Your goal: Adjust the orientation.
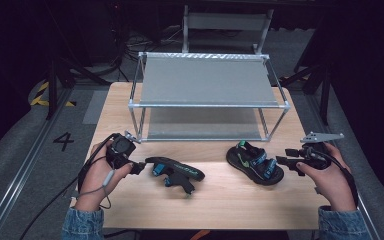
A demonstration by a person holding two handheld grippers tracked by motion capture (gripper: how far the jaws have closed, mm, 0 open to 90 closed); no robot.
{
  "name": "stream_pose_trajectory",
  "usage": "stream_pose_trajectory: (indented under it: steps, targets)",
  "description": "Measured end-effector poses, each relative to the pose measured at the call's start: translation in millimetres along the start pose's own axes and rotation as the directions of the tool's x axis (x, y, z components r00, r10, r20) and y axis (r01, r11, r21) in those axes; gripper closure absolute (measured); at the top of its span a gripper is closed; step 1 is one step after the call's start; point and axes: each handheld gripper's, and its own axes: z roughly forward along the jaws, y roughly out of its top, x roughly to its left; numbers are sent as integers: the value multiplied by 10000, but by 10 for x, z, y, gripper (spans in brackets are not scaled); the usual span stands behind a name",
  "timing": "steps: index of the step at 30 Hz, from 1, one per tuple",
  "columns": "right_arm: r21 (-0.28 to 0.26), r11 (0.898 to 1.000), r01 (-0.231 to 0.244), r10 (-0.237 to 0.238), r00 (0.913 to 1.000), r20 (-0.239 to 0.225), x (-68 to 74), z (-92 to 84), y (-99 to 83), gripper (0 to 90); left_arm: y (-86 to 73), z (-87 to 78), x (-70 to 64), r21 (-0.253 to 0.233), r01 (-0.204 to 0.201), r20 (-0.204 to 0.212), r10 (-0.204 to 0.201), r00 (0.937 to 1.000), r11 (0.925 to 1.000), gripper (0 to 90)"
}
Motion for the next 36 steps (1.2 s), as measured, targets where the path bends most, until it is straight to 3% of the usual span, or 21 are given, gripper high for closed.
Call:
stream_pose_trajectory:
  steps: [7,14,25,30,36]
  targets:
    - [183,9998,-59,58,10000,42,-36,-16,-49,483,115,-48,-93,-499,-540,279,555,9981,9973,397]
    - [178,9997,-157,156,9999,70,-65,-76,-102,486,241,-45,-238,-818,-1025,737,1086,9914,9914,505]
    - [211,9997,-104,103,9999,67,-57,-105,-135,489,403,68,-434,-992,-1579,1649,1727,9711,9825,869]
    - [272,9996,2,-4,10000,49,-46,-89,-136,489,435,144,-474,-802,-1709,1691,1824,9686,9820,898]
    - [315,9995,49,-50,10000,15,-35,-72,-134,486,455,231,-465,-597,-1658,1458,1729,9741,9844,899]
